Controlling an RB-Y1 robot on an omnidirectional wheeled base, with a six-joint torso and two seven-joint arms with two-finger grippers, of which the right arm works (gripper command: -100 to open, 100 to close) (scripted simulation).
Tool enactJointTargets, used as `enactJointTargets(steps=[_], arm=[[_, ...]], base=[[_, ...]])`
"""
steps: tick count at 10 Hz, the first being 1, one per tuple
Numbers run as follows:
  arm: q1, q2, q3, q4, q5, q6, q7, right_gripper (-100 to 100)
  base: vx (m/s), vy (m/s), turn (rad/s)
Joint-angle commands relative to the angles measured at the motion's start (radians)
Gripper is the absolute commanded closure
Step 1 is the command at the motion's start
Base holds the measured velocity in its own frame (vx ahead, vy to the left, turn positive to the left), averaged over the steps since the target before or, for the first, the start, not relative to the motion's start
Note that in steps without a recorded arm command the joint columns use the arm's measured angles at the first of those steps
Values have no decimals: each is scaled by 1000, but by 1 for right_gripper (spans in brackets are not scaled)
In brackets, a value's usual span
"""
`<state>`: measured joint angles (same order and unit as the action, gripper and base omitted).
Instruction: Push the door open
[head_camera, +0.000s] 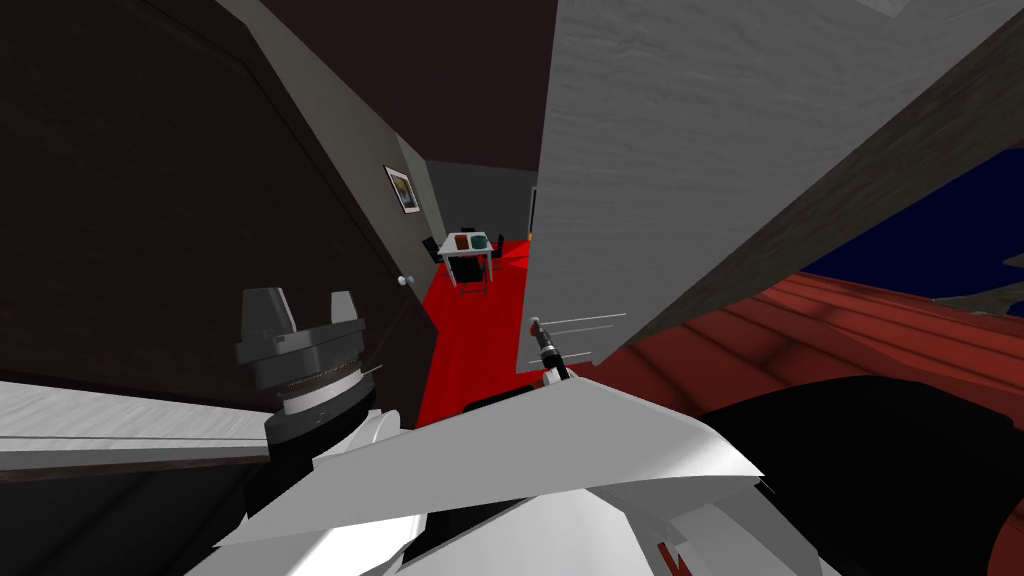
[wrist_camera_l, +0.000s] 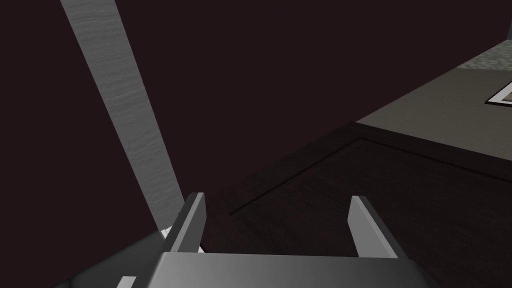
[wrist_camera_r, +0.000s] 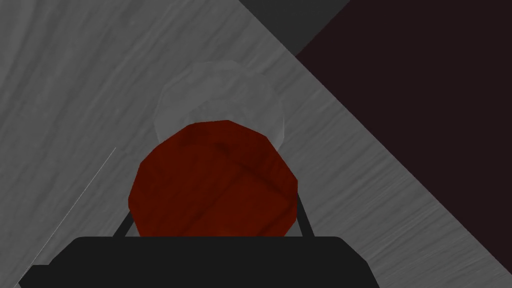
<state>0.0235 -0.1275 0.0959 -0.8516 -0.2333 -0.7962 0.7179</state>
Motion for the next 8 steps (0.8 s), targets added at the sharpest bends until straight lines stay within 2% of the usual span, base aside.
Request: enactJointTargets(steps=[1,8], arm=[[3,-5,-8,-5,-7,-5,-32,100],[-2,3,-47,1,-58,-13,-231,100]], base=[[33,0,22],[43,-4,33]])
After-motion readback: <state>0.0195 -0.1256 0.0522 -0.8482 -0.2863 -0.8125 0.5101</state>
